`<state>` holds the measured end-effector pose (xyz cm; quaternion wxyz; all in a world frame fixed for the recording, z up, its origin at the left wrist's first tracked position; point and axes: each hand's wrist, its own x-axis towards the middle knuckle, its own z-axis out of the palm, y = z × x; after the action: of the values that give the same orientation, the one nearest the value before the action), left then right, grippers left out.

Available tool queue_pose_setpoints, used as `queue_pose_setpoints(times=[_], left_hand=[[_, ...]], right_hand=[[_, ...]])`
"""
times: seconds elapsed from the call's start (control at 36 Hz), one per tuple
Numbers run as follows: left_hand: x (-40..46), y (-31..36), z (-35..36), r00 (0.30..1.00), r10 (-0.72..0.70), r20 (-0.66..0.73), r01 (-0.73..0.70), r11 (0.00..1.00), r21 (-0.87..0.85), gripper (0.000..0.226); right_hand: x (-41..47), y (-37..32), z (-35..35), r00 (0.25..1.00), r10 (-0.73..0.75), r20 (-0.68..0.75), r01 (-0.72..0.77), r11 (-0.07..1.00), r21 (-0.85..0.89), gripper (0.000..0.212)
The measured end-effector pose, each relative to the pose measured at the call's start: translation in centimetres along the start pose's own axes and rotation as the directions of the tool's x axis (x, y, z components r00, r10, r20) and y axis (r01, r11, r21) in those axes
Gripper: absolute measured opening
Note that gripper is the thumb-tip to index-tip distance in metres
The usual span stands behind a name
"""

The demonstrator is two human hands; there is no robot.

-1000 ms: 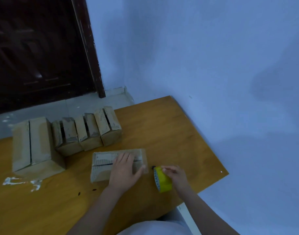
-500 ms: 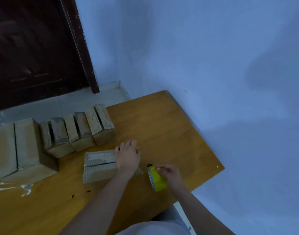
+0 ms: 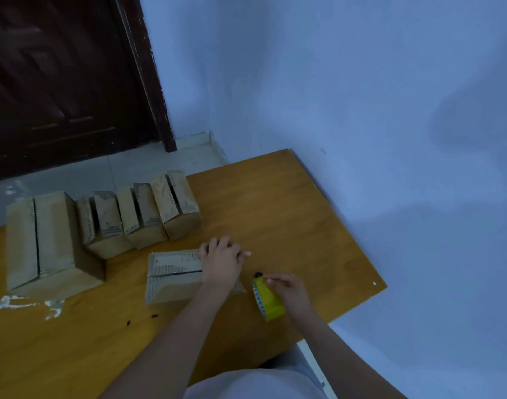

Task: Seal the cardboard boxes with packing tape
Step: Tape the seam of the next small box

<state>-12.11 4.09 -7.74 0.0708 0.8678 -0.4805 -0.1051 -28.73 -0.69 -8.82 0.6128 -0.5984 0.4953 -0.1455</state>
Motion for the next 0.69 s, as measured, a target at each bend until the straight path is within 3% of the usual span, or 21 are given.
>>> queue_pose_setpoints(times=[0.08, 0.19, 0.28, 0.33, 0.39, 0.5, 0.61, 0.69], left_hand=[[0.1, -0.4, 0.5, 1.0, 0.024, -0.005, -0.024, 0.998, -0.056, 0.038], [-0.2, -1.8, 0.1, 0.969, 0.084, -0.233, -0.155, 0.939, -0.307, 0.043], [-1.3, -2.6, -0.7, 0.916, 0.178, -0.36, -0.277, 0.929, -0.246, 0.034], [-2.3, -3.0, -0.9, 0.921, 0.291, -0.259, -0.355, 0.9, -0.251, 0.037], [-3.4, -3.5, -1.1, 0.926, 0.375, -0.05, -0.373, 0.883, -0.285, 0.042], [-4.7, -3.7, -1.5, 0.882, 0.446, 0.155, -0.431, 0.894, -0.123, 0.04], [-5.1, -3.6, -0.9, 0.882, 0.455, 0.118, -0.456, 0.89, -0.026, 0.02], [-5.1, -3.5, 0.4, 0.895, 0.446, -0.025, -0.444, 0.895, 0.044, 0.01]], right_hand=[[0.0, 0.2, -0.1, 1.0, -0.004, 0.002, 0.004, 1.0, -0.006, 0.014], [0.0, 0.1, 0.0, 1.0, 0.022, 0.001, -0.022, 0.999, 0.024, 0.011], [0.0, 0.2, 0.1, 0.999, 0.036, 0.001, -0.036, 0.999, 0.028, 0.011], [0.1, 0.2, 0.1, 1.0, 0.026, -0.006, -0.026, 1.0, 0.014, 0.01], [0.2, 0.2, 0.1, 1.0, 0.005, -0.001, -0.005, 1.0, 0.001, 0.012], [0.3, 0.6, 0.3, 1.0, -0.02, -0.019, 0.019, 0.999, -0.047, 0.019], [0.3, 1.0, 0.3, 1.0, -0.008, -0.022, 0.007, 0.999, -0.05, 0.008], [0.1, 0.5, 0.3, 1.0, 0.012, -0.017, -0.012, 1.0, -0.008, 0.019]])
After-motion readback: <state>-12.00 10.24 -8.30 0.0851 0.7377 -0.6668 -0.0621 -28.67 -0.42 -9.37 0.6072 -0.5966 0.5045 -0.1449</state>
